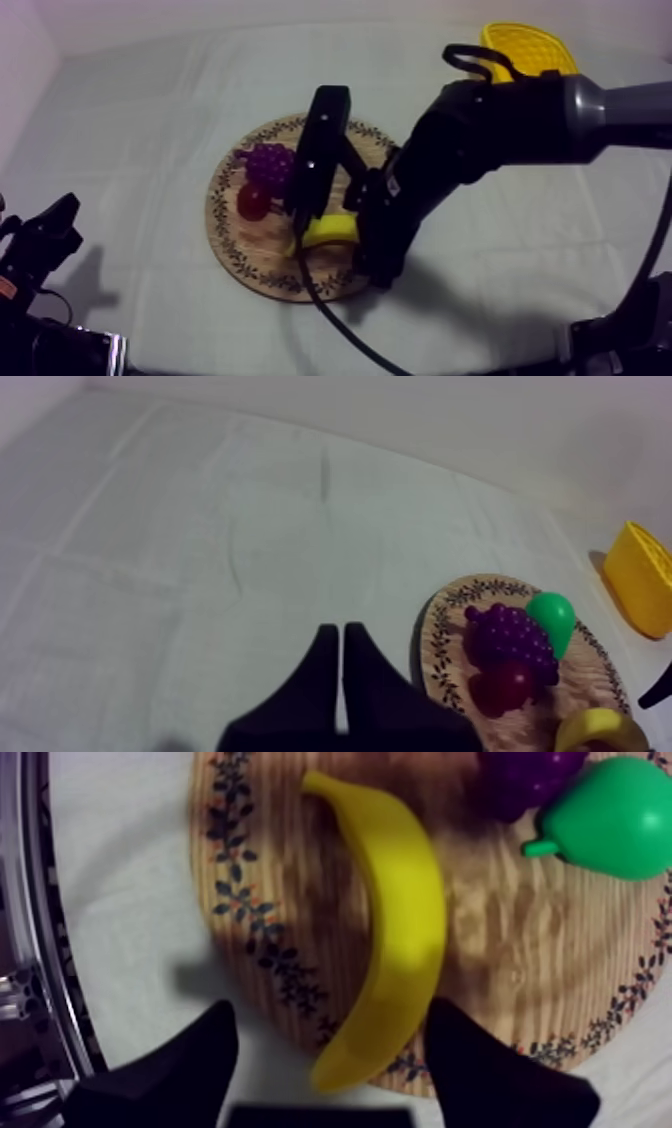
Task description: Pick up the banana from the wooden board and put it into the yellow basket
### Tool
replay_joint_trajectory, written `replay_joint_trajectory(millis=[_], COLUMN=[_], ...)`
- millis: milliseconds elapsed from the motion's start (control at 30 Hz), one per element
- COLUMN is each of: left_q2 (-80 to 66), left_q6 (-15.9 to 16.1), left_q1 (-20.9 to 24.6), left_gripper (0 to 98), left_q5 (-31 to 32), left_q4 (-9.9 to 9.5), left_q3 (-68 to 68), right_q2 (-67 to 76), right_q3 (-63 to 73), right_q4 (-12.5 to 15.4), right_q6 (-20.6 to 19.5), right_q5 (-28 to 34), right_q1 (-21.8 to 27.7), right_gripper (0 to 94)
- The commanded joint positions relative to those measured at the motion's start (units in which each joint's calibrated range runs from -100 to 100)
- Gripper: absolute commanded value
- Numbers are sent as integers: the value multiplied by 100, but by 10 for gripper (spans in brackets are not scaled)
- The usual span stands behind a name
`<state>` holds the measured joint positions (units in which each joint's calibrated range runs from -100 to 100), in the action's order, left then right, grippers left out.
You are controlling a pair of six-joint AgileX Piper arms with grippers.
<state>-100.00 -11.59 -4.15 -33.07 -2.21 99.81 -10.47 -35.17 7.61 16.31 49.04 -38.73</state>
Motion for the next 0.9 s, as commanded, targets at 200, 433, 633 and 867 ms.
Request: replay_joint_trajectory(millis=[200, 433, 633, 867], left_q2=[0, 0, 0, 0], left_q6=[-1, -1, -1, -1], left_q1=[-1, -1, -1, -1], left_gripper=[1, 1, 1, 1], left_q5=[1, 1, 1, 1], left_q4=[4, 4, 4, 4], left_q3=[-3, -3, -3, -3], right_q2=[-309, -640, -876, -1028], right_q3=[178, 420, 579, 751], right_q4=[-4, 59, 68, 184], right_q6=[16, 85, 84, 212], right_q5=[-47, 24, 100, 357], right_q1=[45, 108, 109, 190], right_gripper=[537, 527, 508, 391])
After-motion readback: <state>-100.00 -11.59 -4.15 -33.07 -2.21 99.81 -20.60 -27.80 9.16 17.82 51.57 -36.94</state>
